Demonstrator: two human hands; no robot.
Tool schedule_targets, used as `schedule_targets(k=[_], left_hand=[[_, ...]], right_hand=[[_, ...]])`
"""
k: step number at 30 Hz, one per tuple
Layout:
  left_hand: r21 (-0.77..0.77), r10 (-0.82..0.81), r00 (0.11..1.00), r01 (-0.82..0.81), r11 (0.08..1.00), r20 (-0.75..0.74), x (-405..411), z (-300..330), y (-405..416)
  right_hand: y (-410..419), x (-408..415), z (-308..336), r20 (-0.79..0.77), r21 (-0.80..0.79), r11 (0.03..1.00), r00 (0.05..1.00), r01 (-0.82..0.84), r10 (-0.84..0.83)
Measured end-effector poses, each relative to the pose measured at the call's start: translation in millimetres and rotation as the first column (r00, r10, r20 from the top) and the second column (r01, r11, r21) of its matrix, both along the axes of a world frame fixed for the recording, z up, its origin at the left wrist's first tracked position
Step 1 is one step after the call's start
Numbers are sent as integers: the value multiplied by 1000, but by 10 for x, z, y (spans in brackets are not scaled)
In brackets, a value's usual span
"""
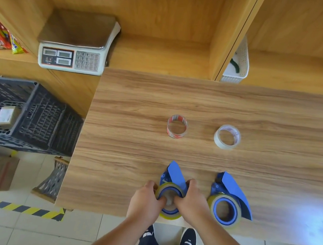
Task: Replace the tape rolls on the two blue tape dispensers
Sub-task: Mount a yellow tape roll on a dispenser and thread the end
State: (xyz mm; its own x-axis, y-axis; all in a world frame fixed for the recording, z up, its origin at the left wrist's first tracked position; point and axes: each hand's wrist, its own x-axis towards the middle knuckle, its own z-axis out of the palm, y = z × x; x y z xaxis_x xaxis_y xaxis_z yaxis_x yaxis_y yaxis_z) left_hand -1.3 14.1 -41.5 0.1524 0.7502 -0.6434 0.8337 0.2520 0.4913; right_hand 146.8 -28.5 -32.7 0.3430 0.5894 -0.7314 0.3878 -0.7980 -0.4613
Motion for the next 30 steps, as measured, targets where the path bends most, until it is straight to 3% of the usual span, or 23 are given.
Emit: schedule_targets(k=[5, 11, 20, 24, 30], left_hand=[[68, -47, 997, 43, 997, 54, 103, 338, 32], [262, -115, 986, 80, 962, 124, 277, 800, 49], [413, -94, 957, -29, 910, 274, 478, 1626, -34], [528, -72, 935, -132, 839, 348, 583, 1981, -188], [601, -67, 886, -254, 758, 459, 746, 2211, -498]], right_hand=[[30, 188, 287, -71, 37, 996, 995, 80, -77], [5, 418, 710, -195, 148, 955, 954, 257, -226], [-123, 637, 1429, -356, 385, 806, 878, 449, -319], [-182, 674, 1707, -440, 436, 712, 821, 550, -364], [-295, 792, 1937, -585, 436, 668, 754, 604, -300]])
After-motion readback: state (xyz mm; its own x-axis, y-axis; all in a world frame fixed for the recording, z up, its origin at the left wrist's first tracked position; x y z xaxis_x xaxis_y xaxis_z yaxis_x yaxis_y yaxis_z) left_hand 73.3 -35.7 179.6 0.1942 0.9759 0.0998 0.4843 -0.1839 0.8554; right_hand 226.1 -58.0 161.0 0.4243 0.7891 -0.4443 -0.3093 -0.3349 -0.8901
